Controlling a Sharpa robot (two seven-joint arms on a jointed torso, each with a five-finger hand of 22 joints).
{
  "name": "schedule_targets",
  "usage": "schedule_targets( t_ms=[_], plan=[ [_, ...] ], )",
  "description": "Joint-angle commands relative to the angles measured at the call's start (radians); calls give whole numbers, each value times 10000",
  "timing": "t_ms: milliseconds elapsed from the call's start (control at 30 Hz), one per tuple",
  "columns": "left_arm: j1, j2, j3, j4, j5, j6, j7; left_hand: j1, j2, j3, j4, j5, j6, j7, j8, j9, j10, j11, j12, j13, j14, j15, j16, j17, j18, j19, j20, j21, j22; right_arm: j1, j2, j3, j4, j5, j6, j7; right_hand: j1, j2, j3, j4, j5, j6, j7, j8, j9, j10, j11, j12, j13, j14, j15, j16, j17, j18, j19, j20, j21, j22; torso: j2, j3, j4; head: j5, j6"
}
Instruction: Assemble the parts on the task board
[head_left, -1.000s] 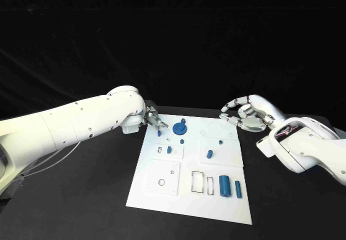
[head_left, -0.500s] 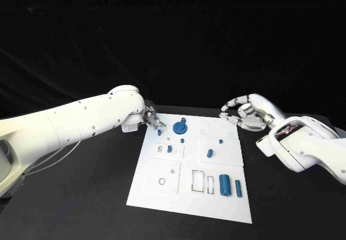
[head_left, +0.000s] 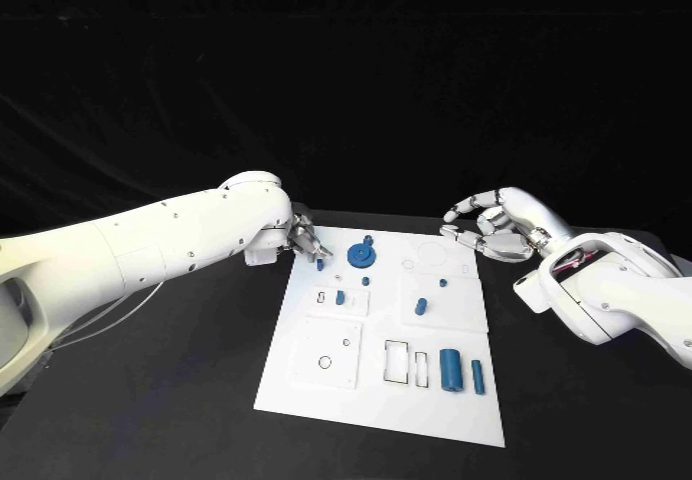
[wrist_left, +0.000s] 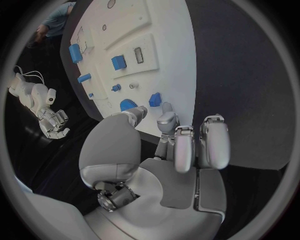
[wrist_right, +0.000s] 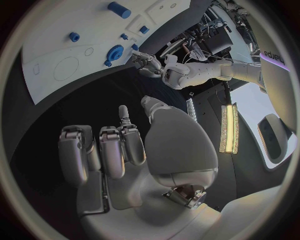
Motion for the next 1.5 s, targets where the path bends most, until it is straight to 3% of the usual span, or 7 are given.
schedule_targets(
  t_ms=[33,700,833,967,1133,1333,1500],
  plan=[
    [10,27,-3,46,300,469,163,140,8,-67,-10,25,27,55,-67,-29,-73,38,-48,-17,1023,72,36,2633,-66,-4,88,-47,-13,-7,18,0,-3,-55,21,22,-81,6,-67,-4,-13,-32,-22,38,9,-3,-53,-29,1304,873,-89,-53,1962,87,448,-85,-33,2078,3,11,-4,12,-8],
    [9,38,-29,34,722,442,226,1076,580,107,-85,54,82,71,-191,-208,-223,57,-77,-136,1023,100,36,2633,-38,-97,141,-109,-112,-8,22,0,-2,-173,-85,-117,-65,18,-70,-20,65,-34,-28,56,16,13,-61,-14,1319,873,-95,-54,1962,87,450,-90,-34,2079,-1,6,-15,36,-5],
    [9,38,-29,43,828,239,286,1976,985,750,-415,72,0,42,-204,-242,-295,21,-96,-199,1023,68,36,2633,-33,-116,126,-119,-120,-8,17,0,-2,-178,-92,-126,-65,18,-70,-20,65,-34,-28,56,16,13,-61,-14,1319,873,-95,-54,1962,87,450,-90,-34,2079,2,7,-8,32,-19],
    [9,27,-29,50,903,7,372,2601,1113,1731,-890,56,-158,97,-116,-184,-475,54,-272,-423,1023,92,36,2633,-22,-161,127,-149,-170,-8,15,0,-6,-180,-89,-133,-65,18,-70,-20,65,-34,-28,56,16,13,-61,-14,1319,873,-95,-54,1962,87,450,-90,-34,2079,-1,8,-10,36,-32],
    [7,-9,-29,81,1118,-208,464,2596,978,2863,-1231,20,-277,158,298,81,-676,105,-479,-709,1012,139,16,2605,9,-256,166,-211,-282,-8,21,0,-16,-181,-78,-137,-65,18,-70,-20,65,-34,-28,56,16,13,-61,-14,1319,873,-95,-54,1962,87,450,-90,-34,2079,0,3,-9,34,-51],
    [5,-189,-29,272,1479,-332,498,2356,804,3505,-1478,14,-375,142,592,243,-665,100,-429,-741,999,143,-5,2573,12,-276,183,-215,-285,-10,24,0,-26,-182,-60,-145,-56,21,-69,-25,91,-33,-30,62,18,21,-63,-6,1326,877,-97,-48,1978,85,456,-91,-28,2084,-8,11,-6,53,-52],
    [0,-621,-33,851,1966,-625,524,2133,642,4034,-1762,41,-339,114,766,288,-548,71,-275,-638,999,119,-6,2572,0,-243,168,-180,-217,-12,11,0,-25,-182,-59,-149,-56,21,-69,-25,91,-33,-30,62,18,21,-63,-6,1326,877,-97,-48,1978,85,456,-91,-28,2084,-21,16,10,142,-37]
  ],
)
